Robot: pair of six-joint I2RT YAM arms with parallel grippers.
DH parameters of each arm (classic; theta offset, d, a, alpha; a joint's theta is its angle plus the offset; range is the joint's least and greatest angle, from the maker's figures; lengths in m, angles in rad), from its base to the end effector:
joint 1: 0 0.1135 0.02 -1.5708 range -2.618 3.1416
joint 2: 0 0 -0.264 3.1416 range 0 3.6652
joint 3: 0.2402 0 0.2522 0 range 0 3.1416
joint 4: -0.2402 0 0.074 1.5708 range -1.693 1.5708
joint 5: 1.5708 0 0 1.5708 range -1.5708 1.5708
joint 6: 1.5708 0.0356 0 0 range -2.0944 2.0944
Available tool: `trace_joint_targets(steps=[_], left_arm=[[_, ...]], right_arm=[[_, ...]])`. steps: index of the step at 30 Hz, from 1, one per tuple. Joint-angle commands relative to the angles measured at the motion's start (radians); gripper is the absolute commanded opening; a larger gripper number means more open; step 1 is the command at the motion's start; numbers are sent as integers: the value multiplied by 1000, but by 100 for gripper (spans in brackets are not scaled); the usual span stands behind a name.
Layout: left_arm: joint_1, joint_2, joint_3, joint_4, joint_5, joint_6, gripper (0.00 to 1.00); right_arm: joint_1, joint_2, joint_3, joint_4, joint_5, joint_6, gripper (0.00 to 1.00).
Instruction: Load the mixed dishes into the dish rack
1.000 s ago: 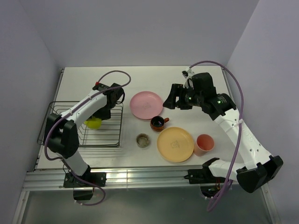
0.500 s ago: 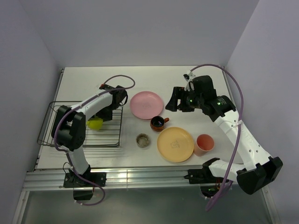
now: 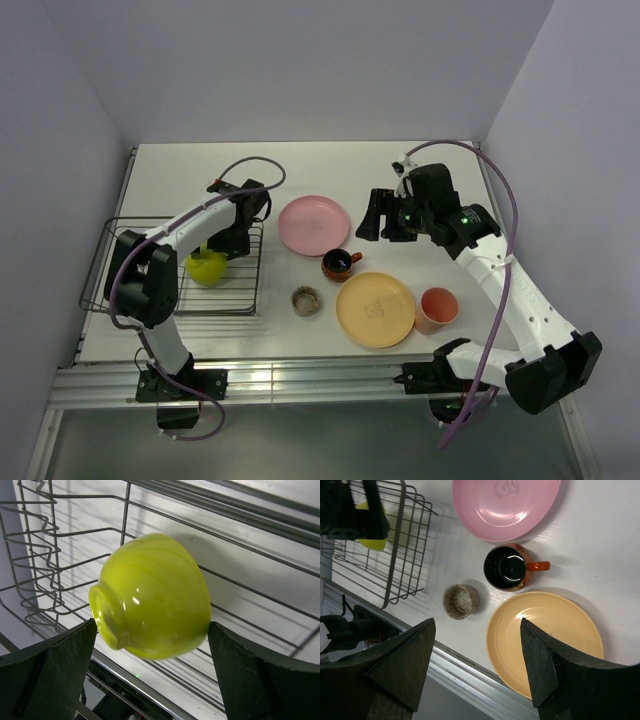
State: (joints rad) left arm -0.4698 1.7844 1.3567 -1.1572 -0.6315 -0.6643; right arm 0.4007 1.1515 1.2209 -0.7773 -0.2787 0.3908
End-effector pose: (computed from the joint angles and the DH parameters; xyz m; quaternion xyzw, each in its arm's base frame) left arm 0.2969 -0.1272 0.2218 -0.0901 0.9463 0.2655 0.1611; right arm 0.2125 0.1007 0.3611 -0.0625 0.8993 0.2761 0.3335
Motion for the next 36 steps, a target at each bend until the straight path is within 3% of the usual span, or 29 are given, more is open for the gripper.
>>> trace_joint_targets(steps=[1, 13, 18, 23, 28, 36], left_arm=[[2, -105, 12, 17, 50, 5, 99], [2, -167, 33, 34, 99, -18, 99], [2, -278, 48, 17, 148, -81, 99], [0, -458, 53, 137, 344, -144, 99], [0, -551, 13, 270, 614, -213, 99], [-9, -602, 24, 278, 707, -235, 99]], right_arm=[[-7, 57, 14, -33, 38, -24, 76], [43, 307, 111, -71, 122, -32, 73], [44, 407, 112, -77, 162, -33, 66], [47, 451, 92, -43, 182, -10, 54], [87, 505, 78, -11, 193, 2, 53], [158, 613, 74, 32, 222, 46, 52]])
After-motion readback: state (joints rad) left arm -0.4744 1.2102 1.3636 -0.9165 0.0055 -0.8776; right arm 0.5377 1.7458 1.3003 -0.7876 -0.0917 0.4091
